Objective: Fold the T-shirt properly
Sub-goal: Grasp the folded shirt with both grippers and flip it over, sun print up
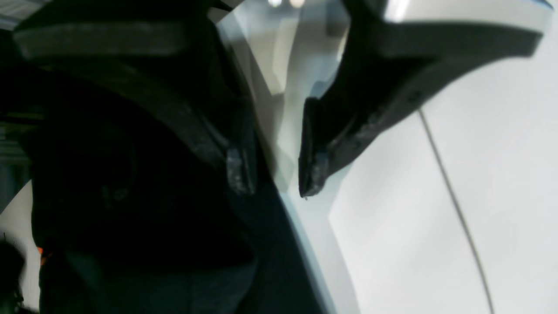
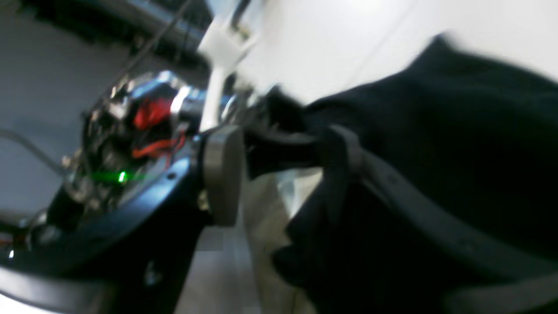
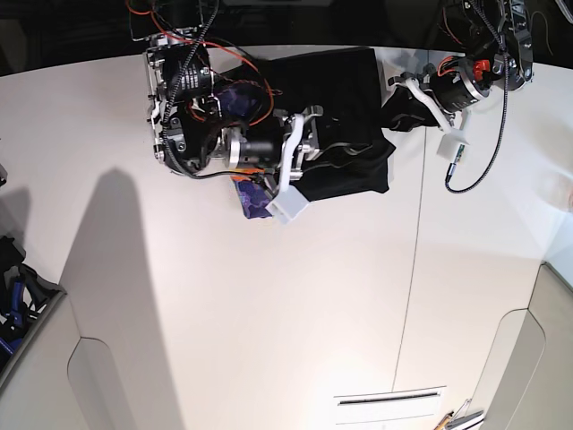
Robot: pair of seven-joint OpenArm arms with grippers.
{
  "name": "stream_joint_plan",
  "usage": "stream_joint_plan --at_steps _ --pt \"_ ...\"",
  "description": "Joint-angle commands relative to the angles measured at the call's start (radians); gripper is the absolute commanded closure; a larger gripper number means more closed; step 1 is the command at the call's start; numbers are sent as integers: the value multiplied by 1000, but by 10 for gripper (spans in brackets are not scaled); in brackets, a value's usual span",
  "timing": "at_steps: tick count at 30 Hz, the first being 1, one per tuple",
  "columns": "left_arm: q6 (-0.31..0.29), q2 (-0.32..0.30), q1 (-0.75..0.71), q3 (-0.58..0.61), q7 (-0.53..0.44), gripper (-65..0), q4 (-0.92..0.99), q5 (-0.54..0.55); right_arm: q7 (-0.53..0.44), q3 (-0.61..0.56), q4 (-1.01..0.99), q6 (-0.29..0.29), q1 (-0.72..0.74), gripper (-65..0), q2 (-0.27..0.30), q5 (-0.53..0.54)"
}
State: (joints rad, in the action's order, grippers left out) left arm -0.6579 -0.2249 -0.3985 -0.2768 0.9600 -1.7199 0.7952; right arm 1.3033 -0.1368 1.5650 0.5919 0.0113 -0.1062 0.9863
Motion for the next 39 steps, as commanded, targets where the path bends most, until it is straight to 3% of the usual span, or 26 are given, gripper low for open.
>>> stream_joint_plan --at_steps 1,3,7,8,13,16,20,25,29,31,39 --pt "4 -8 1 -2 8 -208 -9 2 -2 -26 17 6 13 -295 -10 34" --pt "-3 -9 14 -11 8 -208 -16 6 -2 -61 17 7 18 -265 -10 34" --pt "-6 -9 35 -80 24 -156 -106 74 -1 -56 17 6 88 -27 -6 -28" --pt "-13 -9 34 -102 35 -136 -143 95 -1 -43 17 6 112 0 -5 -59" --pt "-27 -7 10 -143 159 0 -347 269 -55 69 17 6 217 0 -5 -239" --pt "-40 7 -68 -109 159 0 -423 349 -97 111 11 6 257 0 3 -354" --pt "-40 34 -128 1 167 0 -427 374 -136 110 -37 -5 282 0 54 -407" --pt "-40 33 -128 148 146 0 -389 268 -147 110 -137 -5 273 0 109 -407" --pt "-40 33 -116 179 98 0 -294 91 -135 110 -210 -5 251 0 135 -372" --pt "-6 25 -88 179 95 0 -226 6 -116 110 -214 -5 231 0 152 -364" --pt "114 -26 106 178 -66 0 -23 -229 -1 111 -178 -5 124 0 262 -94"
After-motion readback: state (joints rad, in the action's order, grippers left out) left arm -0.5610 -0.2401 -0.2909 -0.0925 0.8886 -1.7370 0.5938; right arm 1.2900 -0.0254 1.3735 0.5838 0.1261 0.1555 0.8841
